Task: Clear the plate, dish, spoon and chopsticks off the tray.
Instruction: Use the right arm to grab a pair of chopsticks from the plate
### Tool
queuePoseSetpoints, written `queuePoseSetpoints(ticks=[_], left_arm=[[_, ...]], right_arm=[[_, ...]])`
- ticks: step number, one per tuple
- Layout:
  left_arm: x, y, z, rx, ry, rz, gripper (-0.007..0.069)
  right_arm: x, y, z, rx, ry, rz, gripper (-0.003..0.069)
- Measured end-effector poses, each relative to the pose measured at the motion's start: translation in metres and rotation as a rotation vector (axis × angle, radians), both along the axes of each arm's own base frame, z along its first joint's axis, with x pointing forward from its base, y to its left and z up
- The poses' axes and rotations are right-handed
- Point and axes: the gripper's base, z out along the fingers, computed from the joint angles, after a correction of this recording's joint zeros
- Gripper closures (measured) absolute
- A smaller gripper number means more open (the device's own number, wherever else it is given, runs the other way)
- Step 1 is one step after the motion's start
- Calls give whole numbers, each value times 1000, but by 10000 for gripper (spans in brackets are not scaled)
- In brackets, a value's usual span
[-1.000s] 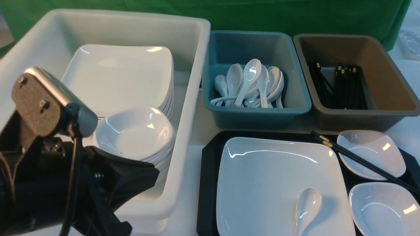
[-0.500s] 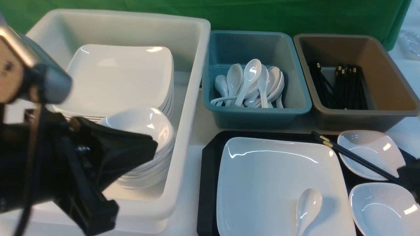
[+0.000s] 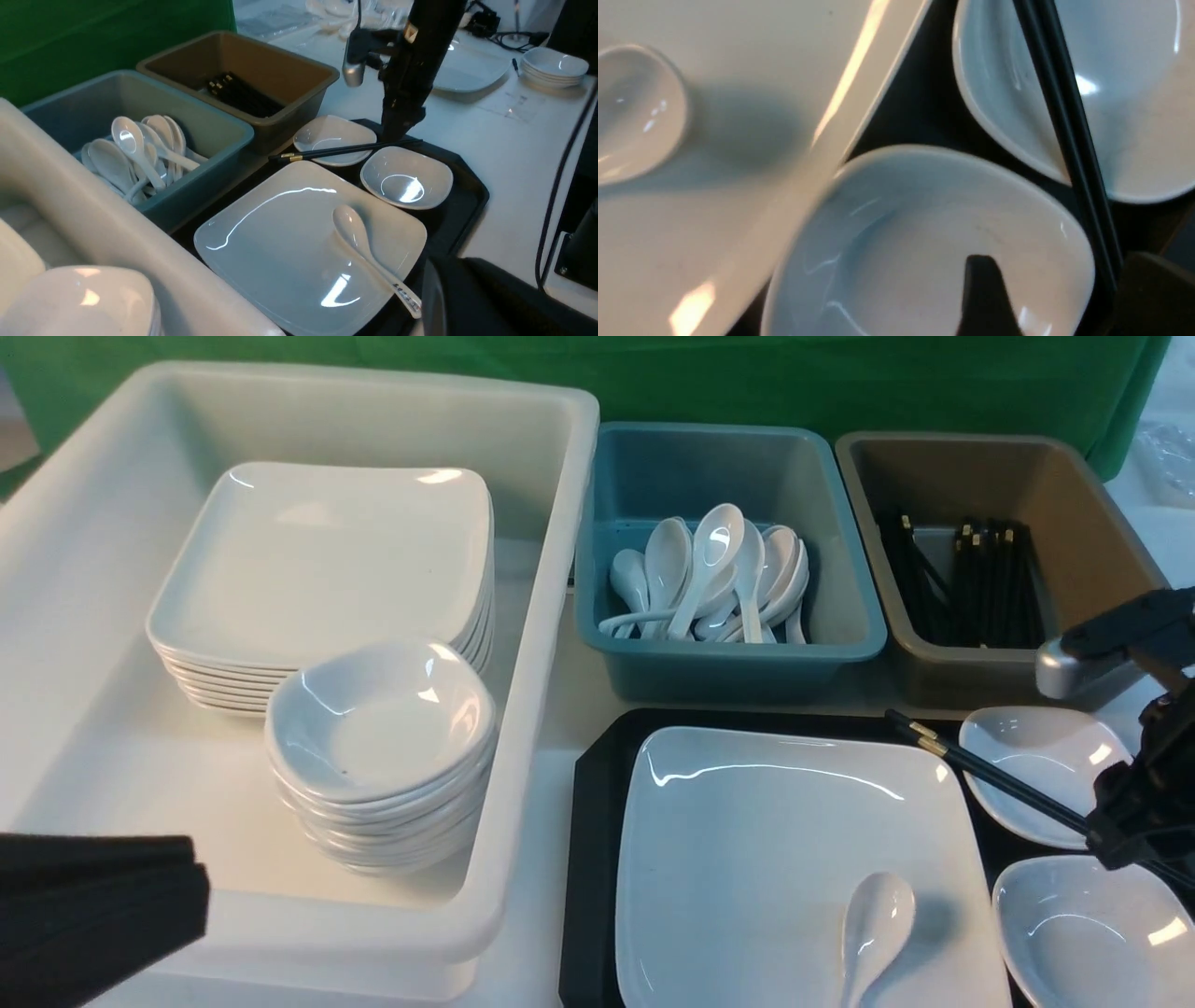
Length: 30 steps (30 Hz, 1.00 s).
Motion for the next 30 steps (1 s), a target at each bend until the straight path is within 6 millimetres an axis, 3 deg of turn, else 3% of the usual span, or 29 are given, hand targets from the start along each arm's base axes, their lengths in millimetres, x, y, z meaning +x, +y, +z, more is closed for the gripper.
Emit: queuePoseSetpoints(ticks=[3, 13, 19, 30], left_arm=[[-4, 3, 1, -8, -15, -2, 604], [-5, 3, 0, 5, -3, -10, 604], [-5, 3, 0, 8, -2, -10, 604], [-5, 3, -1, 7, 4, -10, 604]], right_arm=[[19, 1, -9, 2, -1, 7, 194], [55, 3, -29, -1, 38, 14, 186], [63, 2, -43, -20, 52, 24, 186], [70, -11, -51, -25, 25, -6, 213]])
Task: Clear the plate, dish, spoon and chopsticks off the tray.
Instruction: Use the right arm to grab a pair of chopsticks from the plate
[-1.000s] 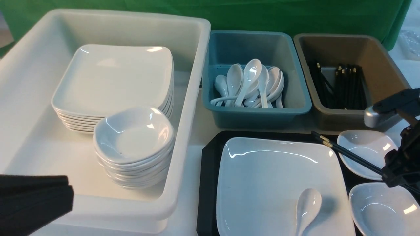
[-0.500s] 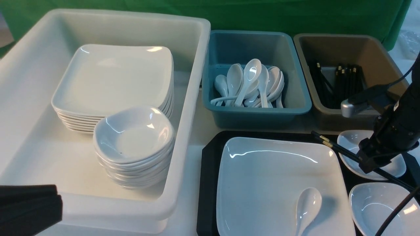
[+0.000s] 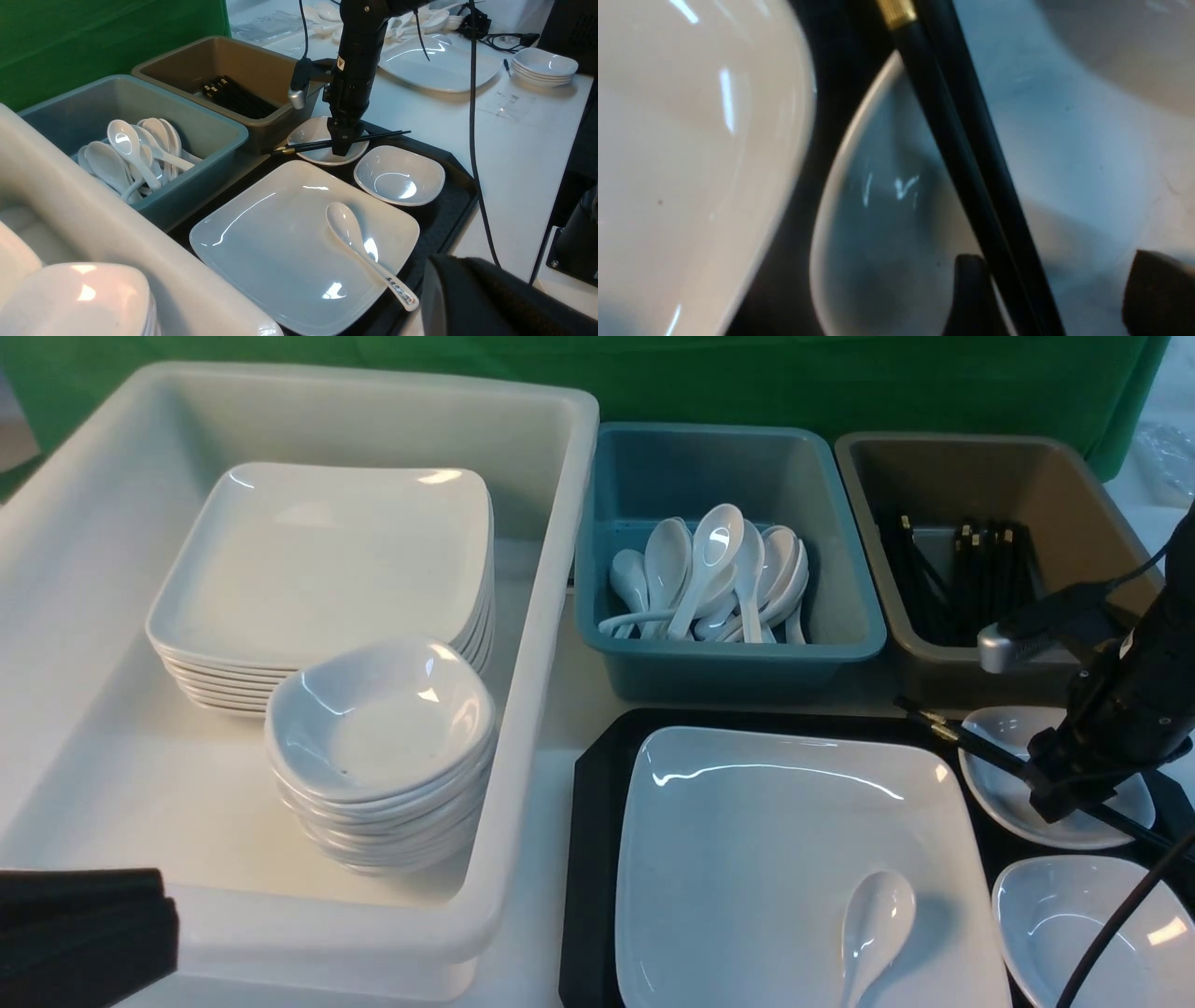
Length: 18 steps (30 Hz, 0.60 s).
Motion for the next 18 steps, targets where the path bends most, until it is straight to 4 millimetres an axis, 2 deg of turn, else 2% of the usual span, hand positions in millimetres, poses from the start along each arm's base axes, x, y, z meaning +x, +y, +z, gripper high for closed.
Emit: queuePoseSetpoints(ticks=[6, 14, 18], left_arm=[[0, 0, 0, 0, 1, 0, 604], [0, 0, 0, -3, -1, 1, 604], [1, 0, 2, -17, -14, 9, 604]], right_arm=[[1, 1, -11, 9, 37, 6, 238], [-6, 2, -8, 7, 97, 94, 538], [-11, 3, 4, 2, 101, 149, 544]])
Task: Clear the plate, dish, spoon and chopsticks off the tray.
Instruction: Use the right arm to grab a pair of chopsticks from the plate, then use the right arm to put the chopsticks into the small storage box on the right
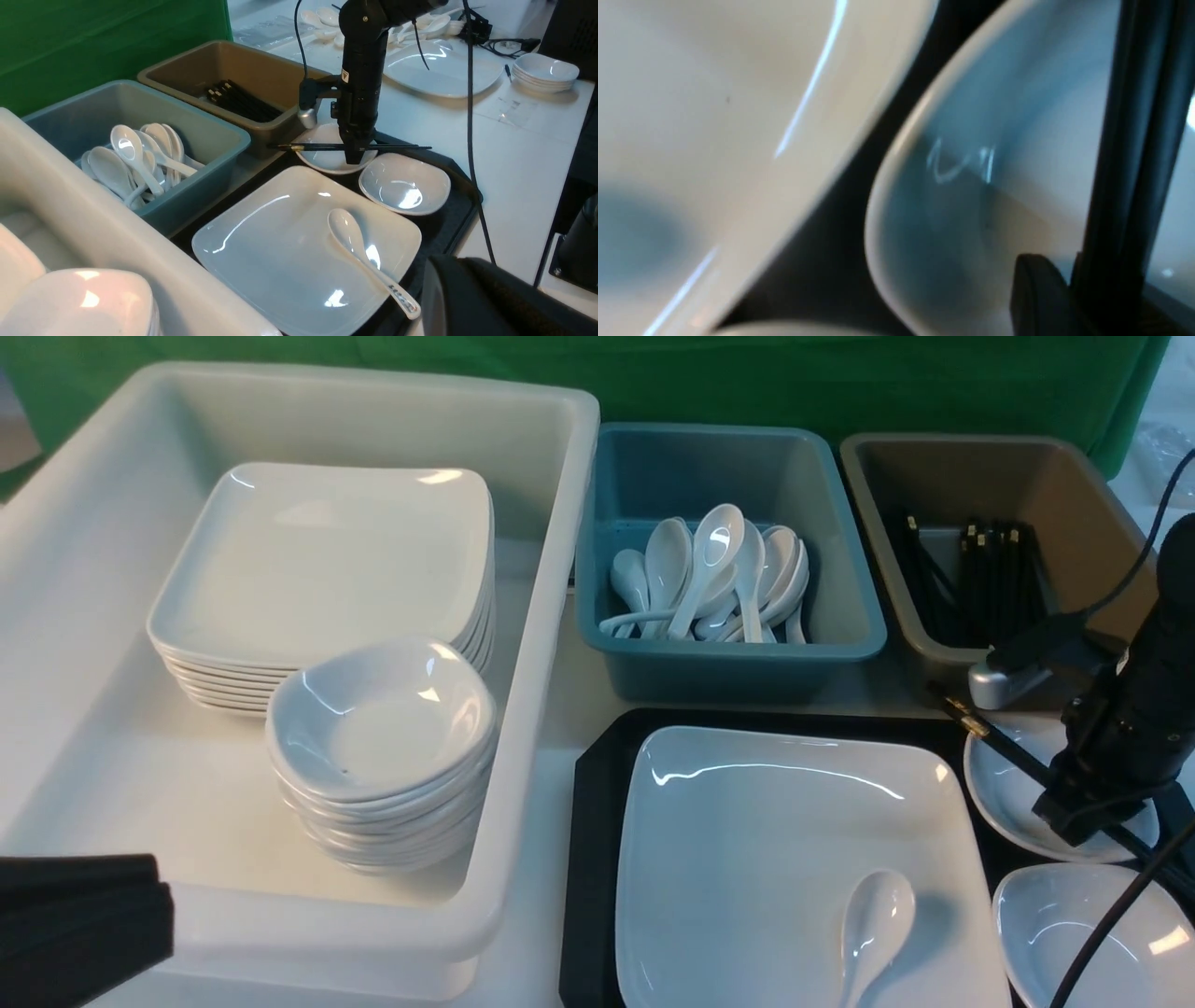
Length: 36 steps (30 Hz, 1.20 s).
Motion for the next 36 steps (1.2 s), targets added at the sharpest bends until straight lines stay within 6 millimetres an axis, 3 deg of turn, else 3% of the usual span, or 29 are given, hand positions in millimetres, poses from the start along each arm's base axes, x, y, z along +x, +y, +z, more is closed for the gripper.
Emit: queuePoseSetpoints(ticks=[7, 11, 14, 17, 20, 23, 29, 32, 35, 36], left_arm=[[2, 0, 5, -49, -28, 15, 604], [3, 0, 8, -75, -58, 31, 604], [5, 1, 14, -111, -104, 53, 604], [7, 2, 19, -148, -145, 76, 604], [8, 3, 21, -165, -162, 86, 604], [8, 3, 21, -170, -169, 90, 604], [9, 4, 21, -162, -177, 98, 604], [9, 4, 21, -160, -178, 101, 604], [10, 5, 21, -134, -200, 114, 604], [11, 5, 21, -122, -209, 119, 604]], right_arm=[[-24, 31, 62, 4, -136, 134, 544], [-32, 46, 90, 63, -239, 58, 544], [-21, 47, 109, 156, -324, -127, 544], [7, 36, 128, 319, -392, -305, 544], [46, 16, 139, 500, -448, -458, 544], [96, -12, 133, 614, -496, -578, 544], [153, -44, 95, 632, -554, -701, 537], [162, -48, 77, 598, -528, -706, 434], [157, -46, 72, 570, -444, -686, 180], [154, -45, 76, 567, -426, -676, 146]])
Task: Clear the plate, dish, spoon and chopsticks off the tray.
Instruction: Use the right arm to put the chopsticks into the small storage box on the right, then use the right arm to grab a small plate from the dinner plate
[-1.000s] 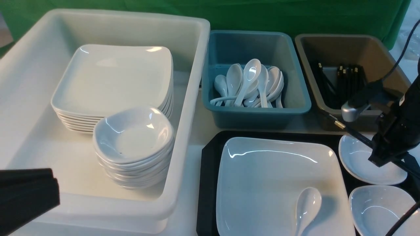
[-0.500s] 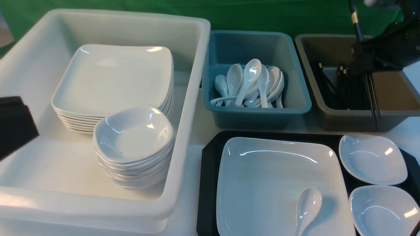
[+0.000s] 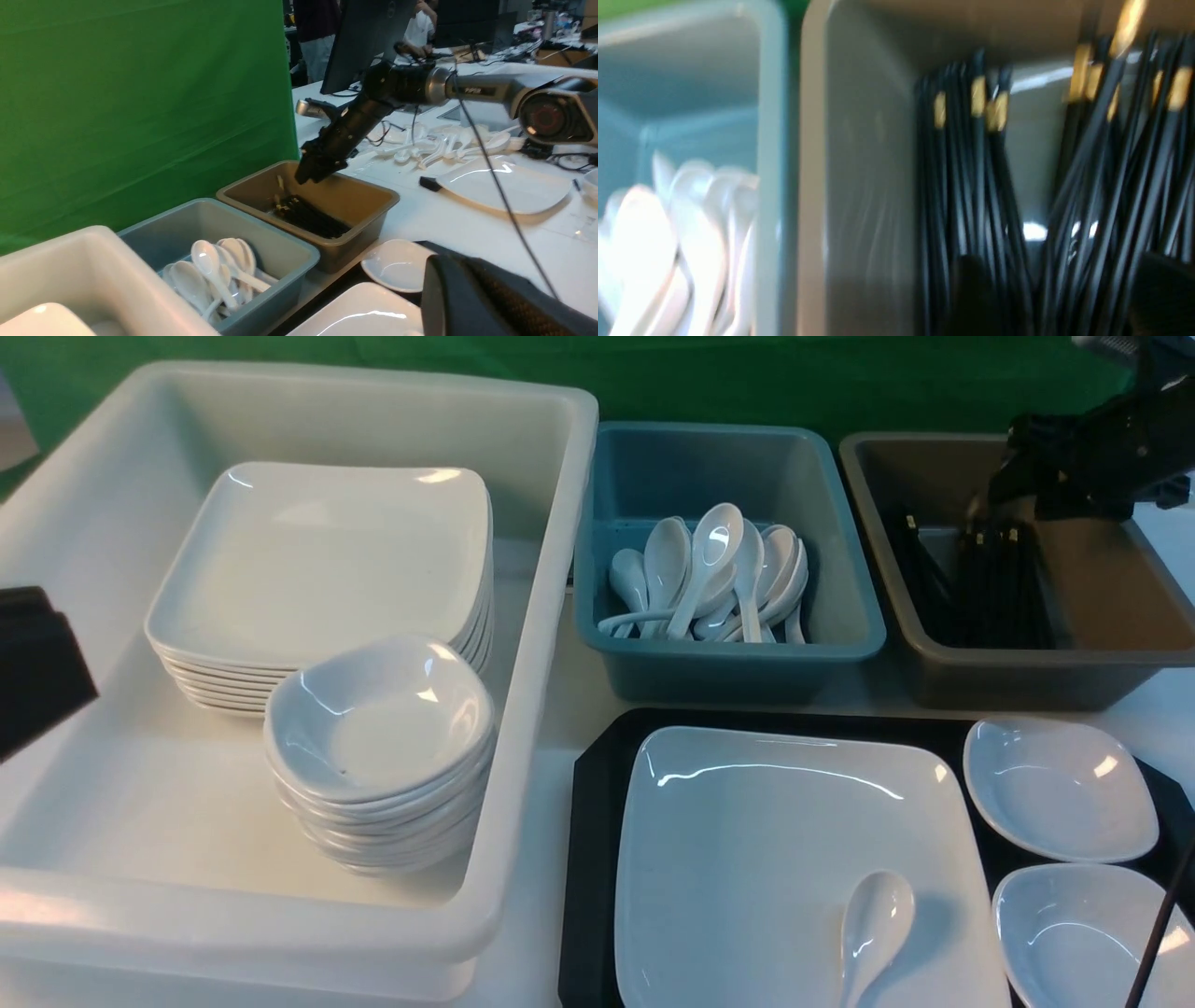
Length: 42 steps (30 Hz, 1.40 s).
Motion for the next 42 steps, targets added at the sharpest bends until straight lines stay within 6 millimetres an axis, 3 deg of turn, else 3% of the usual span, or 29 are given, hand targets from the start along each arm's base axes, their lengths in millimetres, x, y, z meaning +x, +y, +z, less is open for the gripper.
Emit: queuePoseSetpoints(ticks=[3, 6, 9, 11, 12, 15, 17, 18, 19, 20, 25, 29, 33, 42], left_arm=[[1, 1, -1, 26, -5, 8, 604], [0, 0, -6, 69, 26, -5, 604], [-1, 0, -9, 104, 41, -7, 604], [0, 1, -10, 122, 37, -1, 604], [0, 1, -10, 128, 35, 2, 604], [1, 2, -11, 154, 23, 16, 604], [2, 3, -12, 167, 15, 25, 604], [2, 3, -12, 172, 12, 28, 604], [2, 3, -12, 173, 11, 29, 604], [2, 3, -12, 178, 13, 29, 604], [2, 3, -14, 189, 24, 25, 604], [2, 3, -13, 187, 21, 26, 604], [2, 3, -13, 186, 20, 26, 604], [2, 3, -13, 186, 20, 26, 604]], right_arm=[[-13, 3, 12, -19, 67, 47, 131], [-48, 17, 53, -123, 164, 137, 309], [-79, 39, 98, -252, 124, 160, 449], [-106, 61, 122, -338, 89, 177, 472], [-113, 68, 126, -362, 85, 184, 470], [-169, 104, 135, -485, 85, 238, 440], [-202, 119, 128, -543, 105, 282, 426], [-233, 129, 118, -580, 123, 323, 418], [-234, 131, 113, -588, 137, 333, 415], [-269, 139, 90, -629, 183, 410, 393], [-324, 145, 13, -730, 357, 595, 259], [-336, 140, -32, -769, 388, 653, 146], [-333, 141, -61, -796, 377, 693, 121], [-312, 147, -92, -924, 359, 734, 120]])
